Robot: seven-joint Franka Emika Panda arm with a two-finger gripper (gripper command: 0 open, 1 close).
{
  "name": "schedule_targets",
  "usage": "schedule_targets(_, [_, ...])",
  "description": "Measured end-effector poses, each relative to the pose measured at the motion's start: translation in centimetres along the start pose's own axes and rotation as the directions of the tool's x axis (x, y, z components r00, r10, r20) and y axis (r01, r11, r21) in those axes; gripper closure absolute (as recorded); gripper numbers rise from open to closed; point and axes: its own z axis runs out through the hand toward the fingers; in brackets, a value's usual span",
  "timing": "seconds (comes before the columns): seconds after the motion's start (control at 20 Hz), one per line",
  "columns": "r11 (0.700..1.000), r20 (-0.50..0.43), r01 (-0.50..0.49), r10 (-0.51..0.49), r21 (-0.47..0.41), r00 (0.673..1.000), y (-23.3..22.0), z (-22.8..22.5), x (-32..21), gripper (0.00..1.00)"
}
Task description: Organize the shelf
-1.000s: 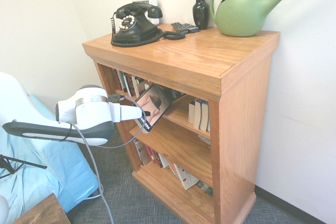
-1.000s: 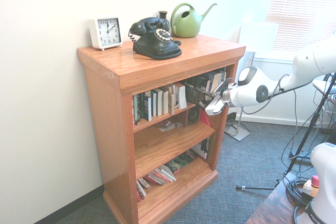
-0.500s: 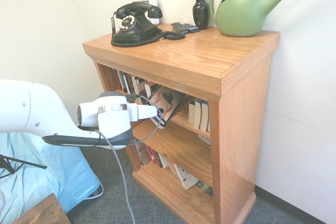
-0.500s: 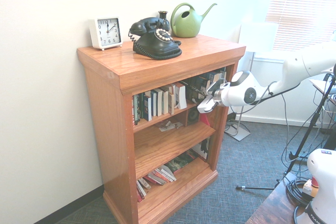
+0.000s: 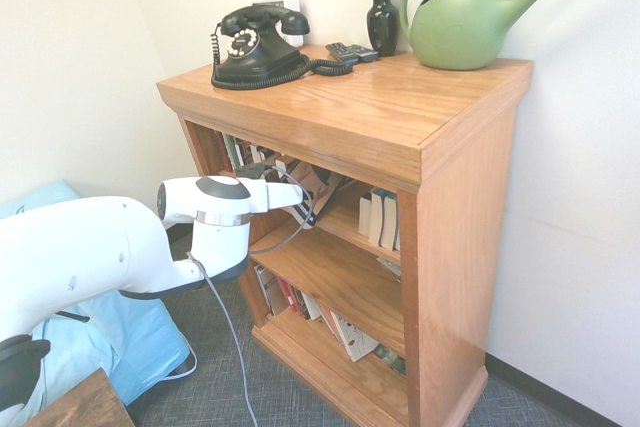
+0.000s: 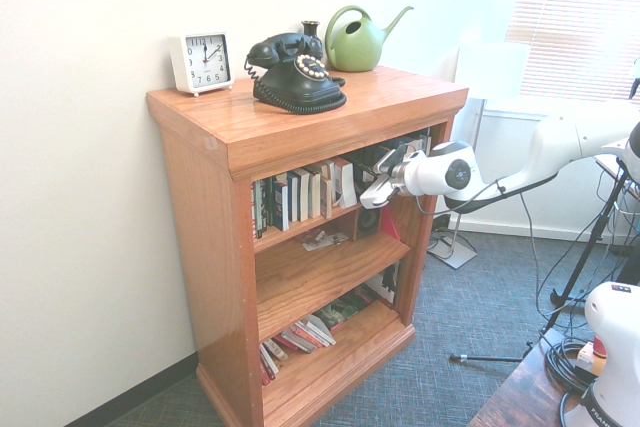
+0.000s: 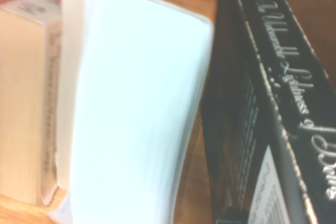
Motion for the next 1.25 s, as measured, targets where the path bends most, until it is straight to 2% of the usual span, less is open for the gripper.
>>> schedule_targets(0.5, [1.000, -0.009, 0.021, -0.021, 0.019, 1.000, -0.3, -0.7, 1.9, 0.00])
schedule_targets(1.25, [0.995, -0.025, 0.100, -0.100, -0.003, 0.995, 4.3, -14.6, -2.2, 0.00])
